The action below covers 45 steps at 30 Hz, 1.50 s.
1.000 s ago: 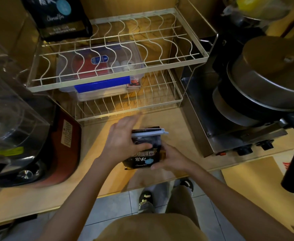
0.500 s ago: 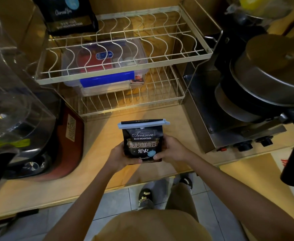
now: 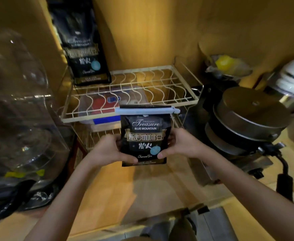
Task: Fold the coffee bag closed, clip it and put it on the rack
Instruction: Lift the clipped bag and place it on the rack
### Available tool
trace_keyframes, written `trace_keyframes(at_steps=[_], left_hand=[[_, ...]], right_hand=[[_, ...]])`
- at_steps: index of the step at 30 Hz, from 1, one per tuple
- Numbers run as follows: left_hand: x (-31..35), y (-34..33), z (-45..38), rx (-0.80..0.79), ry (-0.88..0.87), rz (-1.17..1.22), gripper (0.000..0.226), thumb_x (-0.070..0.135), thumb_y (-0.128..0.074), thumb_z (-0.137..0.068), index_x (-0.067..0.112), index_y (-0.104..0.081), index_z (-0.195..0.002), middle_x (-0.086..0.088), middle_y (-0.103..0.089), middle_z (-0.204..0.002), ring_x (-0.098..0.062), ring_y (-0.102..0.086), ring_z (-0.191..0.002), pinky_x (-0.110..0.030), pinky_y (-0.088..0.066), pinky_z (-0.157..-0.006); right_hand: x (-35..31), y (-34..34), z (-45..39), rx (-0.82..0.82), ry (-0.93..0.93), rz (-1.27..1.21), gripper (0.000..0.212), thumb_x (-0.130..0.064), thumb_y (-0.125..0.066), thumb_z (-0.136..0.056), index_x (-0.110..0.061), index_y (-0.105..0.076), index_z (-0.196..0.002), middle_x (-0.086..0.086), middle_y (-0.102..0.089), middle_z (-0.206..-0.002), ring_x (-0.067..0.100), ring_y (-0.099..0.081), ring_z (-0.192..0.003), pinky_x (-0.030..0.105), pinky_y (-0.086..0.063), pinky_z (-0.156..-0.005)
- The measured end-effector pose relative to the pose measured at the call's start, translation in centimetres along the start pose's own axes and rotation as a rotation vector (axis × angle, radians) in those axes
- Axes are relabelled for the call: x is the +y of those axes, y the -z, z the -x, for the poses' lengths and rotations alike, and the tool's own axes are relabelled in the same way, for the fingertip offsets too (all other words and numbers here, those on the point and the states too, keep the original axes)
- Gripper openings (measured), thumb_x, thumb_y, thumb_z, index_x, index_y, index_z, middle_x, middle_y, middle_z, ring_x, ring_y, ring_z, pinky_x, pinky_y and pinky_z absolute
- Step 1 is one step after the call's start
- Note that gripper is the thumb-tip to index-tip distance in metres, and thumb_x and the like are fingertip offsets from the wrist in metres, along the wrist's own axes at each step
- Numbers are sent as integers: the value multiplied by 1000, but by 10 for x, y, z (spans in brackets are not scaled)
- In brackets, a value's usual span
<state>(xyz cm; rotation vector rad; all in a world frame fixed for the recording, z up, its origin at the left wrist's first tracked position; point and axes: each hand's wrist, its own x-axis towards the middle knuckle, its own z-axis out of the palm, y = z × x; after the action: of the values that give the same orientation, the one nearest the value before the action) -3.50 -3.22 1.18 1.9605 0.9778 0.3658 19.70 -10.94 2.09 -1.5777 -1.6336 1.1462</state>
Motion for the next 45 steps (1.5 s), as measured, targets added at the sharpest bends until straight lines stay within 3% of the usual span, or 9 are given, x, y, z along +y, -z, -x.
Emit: trace_keyframes(at_steps=[7, 14, 18, 22, 26, 33, 39, 42, 45], left_hand=[[71, 64, -19, 159, -96, -53, 51, 29, -87, -43, 31, -60, -86, 19, -66, -86, 15, -59, -78, -1, -44, -60], [114, 109, -44, 320, -171, 5, 53, 46, -77, -36, 32, -60, -84, 14, -66, -89, 0, -63, -83, -19, -50, -71], [112, 113, -76, 594, -197, -38, 52, 31, -82, -52, 24, -62, -100, 19, -59, -86, 12, -54, -73, 0, -41, -56], [97, 107, -107, 768, -188, -14, 60, 23, -80, -60, 10, -58, -113, -2, -67, -106, -6, -58, -89, -13, -47, -76], [80, 100, -134, 848, -151, -26, 58, 20, -80, -62, 10, -57, -115, -5, -70, -105, -1, -57, -82, 0, -42, -69], [60, 85, -161, 922, -153, -49, 54, 11, -75, -69, 11, -54, -119, -9, -68, -109, -10, -58, -100, -4, -34, -82], [57, 74, -168, 872, -138, -248, 81, 4, -67, -76, 7, -15, -139, -21, -37, -141, -29, -36, -131, -31, -27, -110], [59, 67, -170, 866, -219, -419, 90, 6, -64, -79, 20, 2, -138, -11, -7, -151, -26, -11, -140, -31, -7, -111], [58, 62, -172, 803, -300, -591, 77, 12, -65, -78, 14, -19, -140, -12, -14, -151, -26, -5, -139, -42, -8, -111]], right_hand=[[-69, 58, -20, 99, 137, 27, 52, -12, -85, -59, -31, -57, -98, -14, -67, -98, -8, -64, -88, 5, -50, -68], [-105, 93, -61, 217, 291, -53, 66, -14, -78, -68, -17, -47, -126, -9, -59, -120, 3, -54, -112, 12, -48, -81], [-111, 100, -95, 288, 363, -228, 67, -3, -72, -74, -14, -40, -131, -6, -58, -117, -2, -59, -102, 13, -53, -76], [-109, 101, -131, 320, 355, -242, 68, -6, -72, -74, -19, -39, -132, -19, -54, -111, -2, -53, -106, 9, -48, -83], [-91, 96, -165, 328, 268, -306, 69, -3, -69, -77, -13, -34, -136, 5, -51, -133, 16, -48, -122, 33, -40, -103], [-56, 85, -198, 325, 138, -375, 69, -7, -70, -76, -21, -37, -135, 1, -54, -131, 18, -49, -121, 22, -44, -82], [-47, 77, -210, 341, 82, -361, 72, -12, -70, -77, -19, -34, -138, 6, -46, -140, 23, -42, -129, 47, -38, -106], [-52, 75, -215, 358, 102, -344, 62, -12, -67, -79, -20, -39, -134, 3, -52, -135, 20, -46, -125, 32, -45, -93], [-54, 73, -218, 364, 108, -327, 55, -11, -64, -83, -19, -41, -132, 2, -55, -131, 20, -48, -123, 24, -45, -85]])
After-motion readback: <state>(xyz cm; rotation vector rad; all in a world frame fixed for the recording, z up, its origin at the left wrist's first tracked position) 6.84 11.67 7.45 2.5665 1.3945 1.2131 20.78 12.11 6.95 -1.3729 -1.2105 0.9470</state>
